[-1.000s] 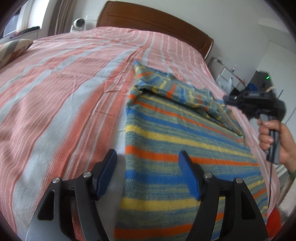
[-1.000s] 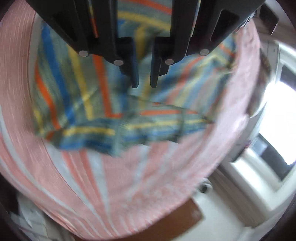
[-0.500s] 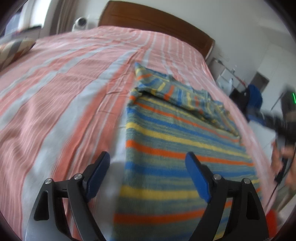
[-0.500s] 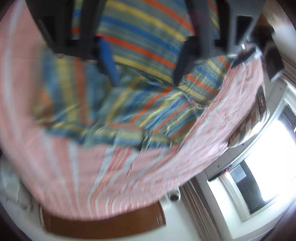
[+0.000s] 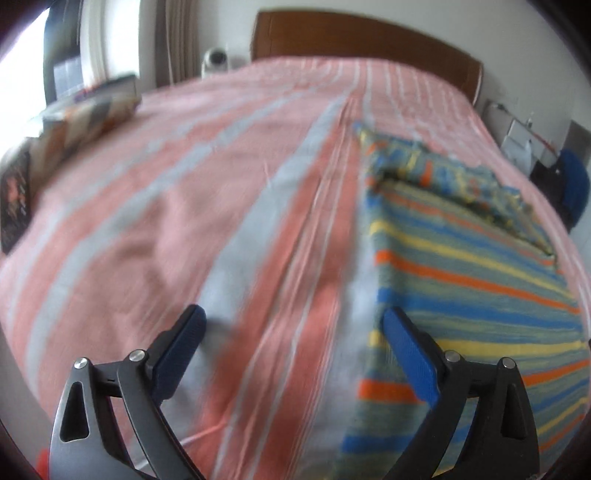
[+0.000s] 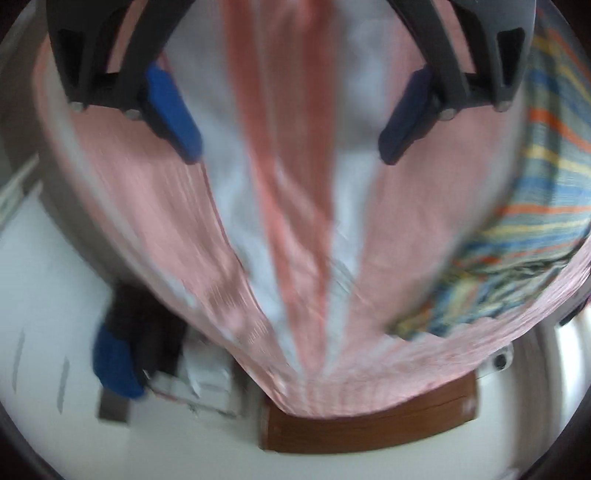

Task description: Fold small clothes

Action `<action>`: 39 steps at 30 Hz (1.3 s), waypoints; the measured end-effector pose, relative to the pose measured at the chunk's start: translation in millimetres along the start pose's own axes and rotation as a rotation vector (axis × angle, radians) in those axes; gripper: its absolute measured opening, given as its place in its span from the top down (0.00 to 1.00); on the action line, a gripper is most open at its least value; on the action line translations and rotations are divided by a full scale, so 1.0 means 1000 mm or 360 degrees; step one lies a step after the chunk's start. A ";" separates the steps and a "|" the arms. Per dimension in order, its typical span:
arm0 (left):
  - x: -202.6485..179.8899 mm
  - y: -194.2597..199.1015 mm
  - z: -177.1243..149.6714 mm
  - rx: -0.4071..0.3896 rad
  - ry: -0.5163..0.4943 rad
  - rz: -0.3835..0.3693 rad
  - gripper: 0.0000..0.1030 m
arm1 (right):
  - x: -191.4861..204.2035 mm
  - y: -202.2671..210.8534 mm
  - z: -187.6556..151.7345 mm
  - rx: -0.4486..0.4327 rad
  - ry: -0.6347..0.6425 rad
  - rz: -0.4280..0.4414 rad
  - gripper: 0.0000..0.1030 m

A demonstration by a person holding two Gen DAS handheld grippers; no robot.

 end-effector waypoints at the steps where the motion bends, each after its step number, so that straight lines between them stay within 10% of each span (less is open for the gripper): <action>1: -0.001 -0.002 -0.001 -0.0019 -0.0006 0.0010 0.01 | -0.005 -0.005 -0.005 -0.0046 -0.0066 0.0054 0.01; 39: -0.007 -0.005 -0.007 -0.0124 -0.0045 0.0089 0.00 | 0.000 -0.008 -0.012 -0.0137 -0.0073 0.0084 0.00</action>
Point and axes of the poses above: each gripper's, at about its wrist camera, not at the fingertips, and y roughly against the way its jaws point, x to its left, z to its top, the point moved 6 cm from there along -y, roughly the way its jaws point
